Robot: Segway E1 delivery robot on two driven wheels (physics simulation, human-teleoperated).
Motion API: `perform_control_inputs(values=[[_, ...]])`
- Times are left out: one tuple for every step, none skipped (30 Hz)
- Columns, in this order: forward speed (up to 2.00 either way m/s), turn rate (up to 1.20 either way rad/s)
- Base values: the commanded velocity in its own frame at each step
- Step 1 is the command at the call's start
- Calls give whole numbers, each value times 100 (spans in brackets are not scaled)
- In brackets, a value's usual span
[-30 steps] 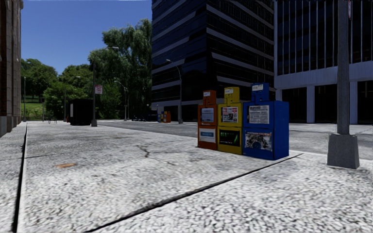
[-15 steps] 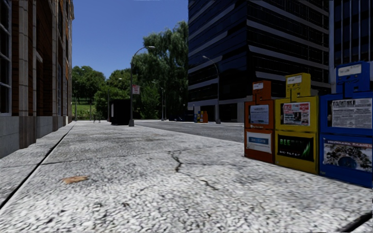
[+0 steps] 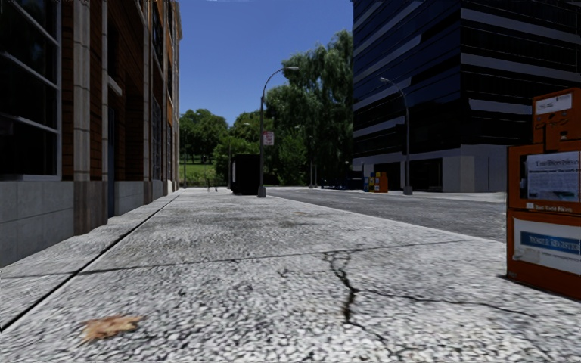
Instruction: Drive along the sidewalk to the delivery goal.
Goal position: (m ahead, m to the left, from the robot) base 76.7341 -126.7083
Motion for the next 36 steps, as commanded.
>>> perform_control_inputs(values=[[200,52],[200,52],[200,52],[200,52],[200,52],[200,52],[200,52],[200,52],[200,52],[200,52],[200,52],[200,52],[200,52],[200,52],[200,52],[200,52],[200,52],[200,52],[200,52],[200,52],[200,52],[200,49],[200,49],[200,42],[200,34],[200,31],[200,31],[200,30],[200,30],[200,30],[200,29],[200,29],[200,14],[200,5],[200,2],[200,2]])
